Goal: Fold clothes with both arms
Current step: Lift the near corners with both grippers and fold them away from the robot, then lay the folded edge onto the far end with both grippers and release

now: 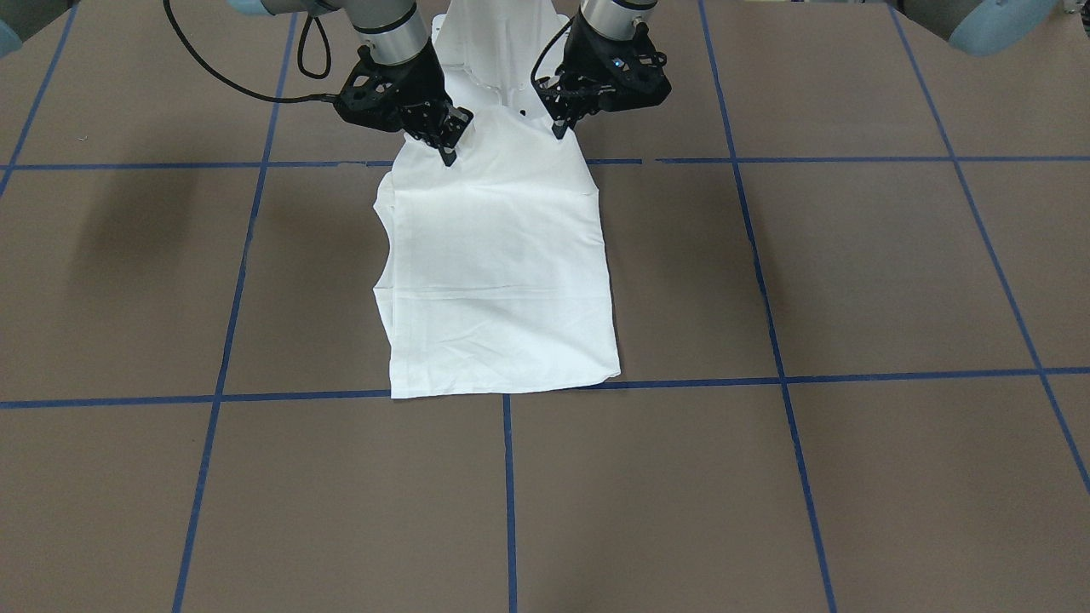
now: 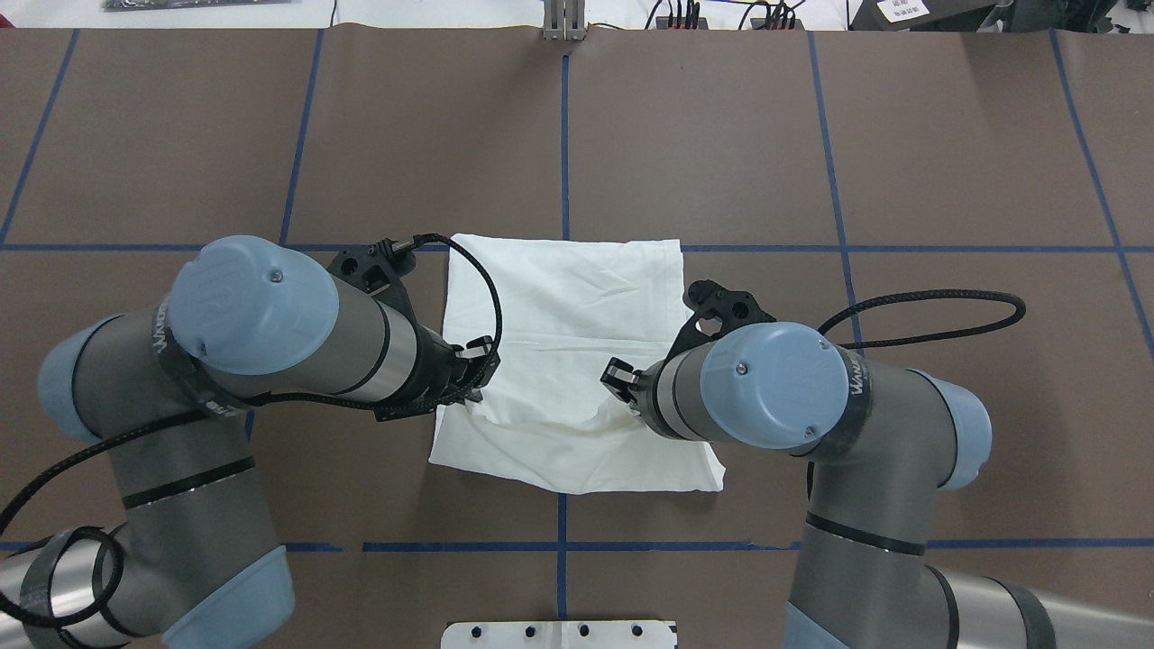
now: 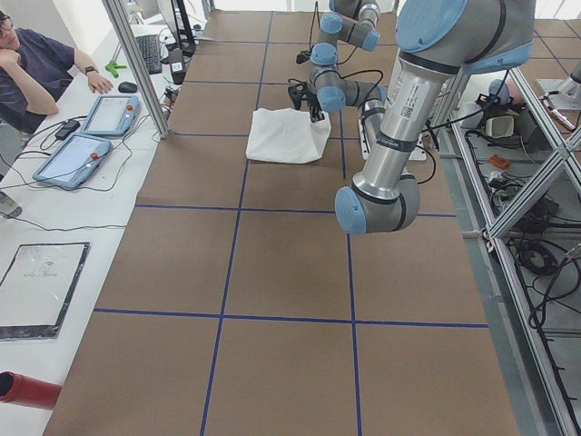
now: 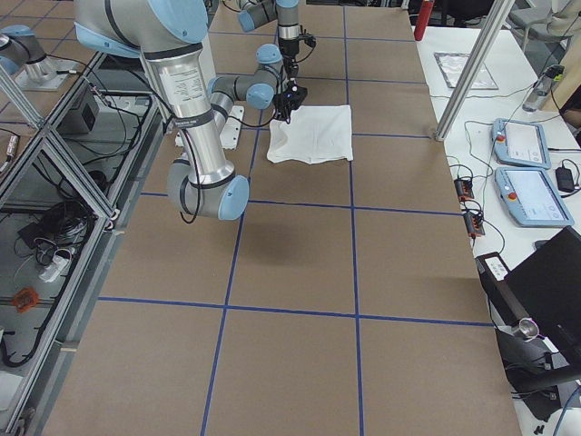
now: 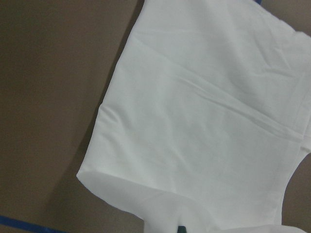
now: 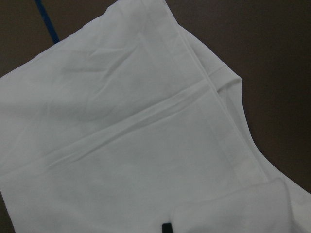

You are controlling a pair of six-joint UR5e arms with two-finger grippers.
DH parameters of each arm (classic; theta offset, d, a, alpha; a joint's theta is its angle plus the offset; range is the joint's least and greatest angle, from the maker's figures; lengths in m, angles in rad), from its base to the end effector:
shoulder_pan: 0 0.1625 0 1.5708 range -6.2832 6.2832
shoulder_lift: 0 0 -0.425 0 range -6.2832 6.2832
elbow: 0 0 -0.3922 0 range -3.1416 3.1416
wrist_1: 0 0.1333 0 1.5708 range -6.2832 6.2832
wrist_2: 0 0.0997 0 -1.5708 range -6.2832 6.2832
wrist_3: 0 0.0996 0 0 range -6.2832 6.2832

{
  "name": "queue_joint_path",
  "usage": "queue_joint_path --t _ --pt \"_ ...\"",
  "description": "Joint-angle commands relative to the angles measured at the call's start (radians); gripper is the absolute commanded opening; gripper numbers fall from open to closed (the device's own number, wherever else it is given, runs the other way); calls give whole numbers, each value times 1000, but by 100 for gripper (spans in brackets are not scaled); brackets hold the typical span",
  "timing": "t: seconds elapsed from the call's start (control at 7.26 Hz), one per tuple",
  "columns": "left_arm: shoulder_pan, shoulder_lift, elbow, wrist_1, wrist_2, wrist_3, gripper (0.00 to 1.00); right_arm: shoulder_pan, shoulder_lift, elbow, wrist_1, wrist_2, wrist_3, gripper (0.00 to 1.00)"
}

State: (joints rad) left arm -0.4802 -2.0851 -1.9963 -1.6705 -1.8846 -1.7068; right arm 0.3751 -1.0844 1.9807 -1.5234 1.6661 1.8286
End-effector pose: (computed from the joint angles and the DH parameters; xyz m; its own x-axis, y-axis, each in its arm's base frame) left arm 0.4605 -0.3555 0.1779 0.4176 -0.3629 -0.8330 0.2624 0.9259 -0.2718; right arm -0.4965 -0.3286 0.2093 0.4533 0.4512 0.7687 -0.4225 0.8681 -0.2604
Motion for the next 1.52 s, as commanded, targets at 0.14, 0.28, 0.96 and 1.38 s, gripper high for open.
queue_joint_path --t 0.14,0.28,0.96,1.38 --pt "-66 -12 97 -115 -8 12 0 73 64 -84 0 -2 -66 0" --pt "-84 -21 112 -117 -10 12 0 88 84 -109 2 0 -68 0" --pt "-146 -65 304 -262 -24 10 0 166 239 -358 2 38 -71 0" --pt "-169 -116 441 -345 -24 7 0 209 250 -437 77 99 -68 0"
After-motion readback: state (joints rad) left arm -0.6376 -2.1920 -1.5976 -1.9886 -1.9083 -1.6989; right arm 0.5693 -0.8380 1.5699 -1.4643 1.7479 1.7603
